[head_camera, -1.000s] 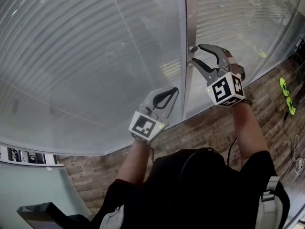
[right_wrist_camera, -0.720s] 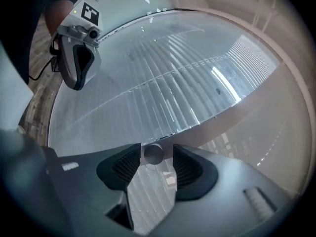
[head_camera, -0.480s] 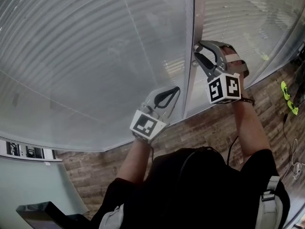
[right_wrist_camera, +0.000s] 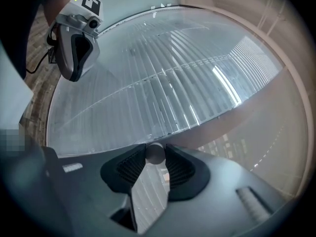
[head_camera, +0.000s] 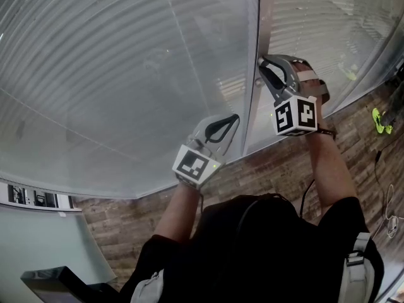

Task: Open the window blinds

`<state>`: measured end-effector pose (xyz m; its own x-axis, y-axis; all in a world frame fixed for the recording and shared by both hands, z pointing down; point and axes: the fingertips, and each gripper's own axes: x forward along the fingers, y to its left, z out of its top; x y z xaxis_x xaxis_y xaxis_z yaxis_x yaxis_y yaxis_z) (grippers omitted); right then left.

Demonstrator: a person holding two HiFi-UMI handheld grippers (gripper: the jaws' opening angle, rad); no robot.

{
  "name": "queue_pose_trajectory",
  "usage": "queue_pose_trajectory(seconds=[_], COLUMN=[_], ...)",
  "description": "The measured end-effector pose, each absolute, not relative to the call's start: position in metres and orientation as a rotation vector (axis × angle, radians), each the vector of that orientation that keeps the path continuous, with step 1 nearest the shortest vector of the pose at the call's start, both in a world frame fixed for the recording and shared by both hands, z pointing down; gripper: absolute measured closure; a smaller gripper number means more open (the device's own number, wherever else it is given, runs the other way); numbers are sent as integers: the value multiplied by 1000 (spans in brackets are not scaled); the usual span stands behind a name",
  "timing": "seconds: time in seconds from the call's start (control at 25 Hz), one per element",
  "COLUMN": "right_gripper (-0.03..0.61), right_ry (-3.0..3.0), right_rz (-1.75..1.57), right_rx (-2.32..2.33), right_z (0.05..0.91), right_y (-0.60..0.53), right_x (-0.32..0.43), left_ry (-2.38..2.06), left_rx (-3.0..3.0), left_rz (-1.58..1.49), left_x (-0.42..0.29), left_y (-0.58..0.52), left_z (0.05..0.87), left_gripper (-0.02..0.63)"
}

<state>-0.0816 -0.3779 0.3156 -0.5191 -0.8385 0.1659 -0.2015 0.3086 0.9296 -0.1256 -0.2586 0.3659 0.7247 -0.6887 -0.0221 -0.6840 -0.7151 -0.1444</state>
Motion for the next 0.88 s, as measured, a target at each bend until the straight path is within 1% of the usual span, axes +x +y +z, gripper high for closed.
queue_pose_trajectory(seconds=[0.4,0.88], right_gripper=[449,448], right_ry=[-2149,-2501], right_rz=[-995,-587], right_rx=[1041,1205], right_z=[310,307], right_y=[-379,-385], right_x=[-81,-76], left_ry=[1132,1148], left_rx=[-2773,-2753], left_rz=[-60,-64], left_x=[-128,-133], left_y=[-255,-256], left_z=[365,361], left_gripper=[609,609])
